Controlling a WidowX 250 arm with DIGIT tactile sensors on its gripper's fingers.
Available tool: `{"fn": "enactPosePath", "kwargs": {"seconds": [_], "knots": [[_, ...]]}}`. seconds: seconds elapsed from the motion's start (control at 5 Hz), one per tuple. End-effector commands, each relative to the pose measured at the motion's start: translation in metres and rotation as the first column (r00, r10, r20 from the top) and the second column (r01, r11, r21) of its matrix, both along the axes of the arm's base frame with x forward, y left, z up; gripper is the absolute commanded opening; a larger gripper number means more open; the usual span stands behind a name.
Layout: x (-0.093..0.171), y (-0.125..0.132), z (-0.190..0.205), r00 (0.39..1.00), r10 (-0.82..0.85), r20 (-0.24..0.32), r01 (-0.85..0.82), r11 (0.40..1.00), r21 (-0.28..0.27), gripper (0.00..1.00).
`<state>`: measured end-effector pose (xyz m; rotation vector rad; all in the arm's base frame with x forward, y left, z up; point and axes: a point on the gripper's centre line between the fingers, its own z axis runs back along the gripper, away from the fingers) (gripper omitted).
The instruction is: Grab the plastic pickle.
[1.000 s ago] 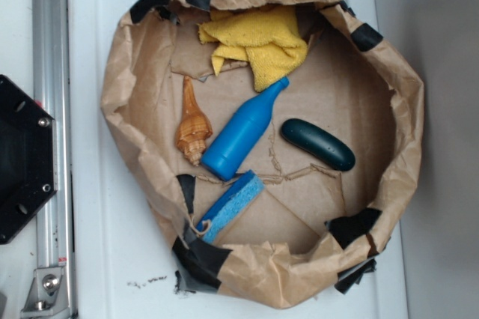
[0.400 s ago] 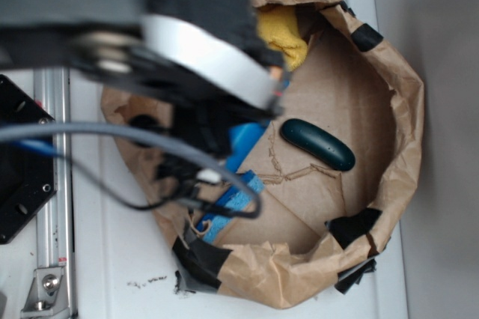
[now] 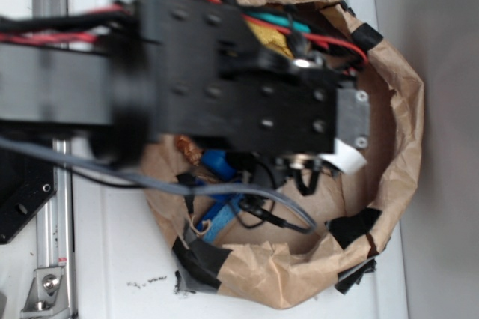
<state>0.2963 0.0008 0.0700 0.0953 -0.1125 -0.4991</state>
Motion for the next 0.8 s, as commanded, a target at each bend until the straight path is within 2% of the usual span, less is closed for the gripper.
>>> {"fn": "enactPosePath", "kwargs": {"seconds": [0.0,0.2,0.4,0.6], "knots": [[0.029,-0.007,-0.033,0.997,-0.072,-0.017,0.073,0.996,0.059,1.00],[0.030,-0.002,-0.040,0.998,-0.053,-0.040,0.054,0.998,0.014,0.00],[0.022,0.004,-0.018,0.999,-0.026,0.019,0.026,0.999,-0.025,0.00],[0.015,0.002,0.024,1.000,-0.006,0.021,0.006,1.000,-0.004,0.00]]}}
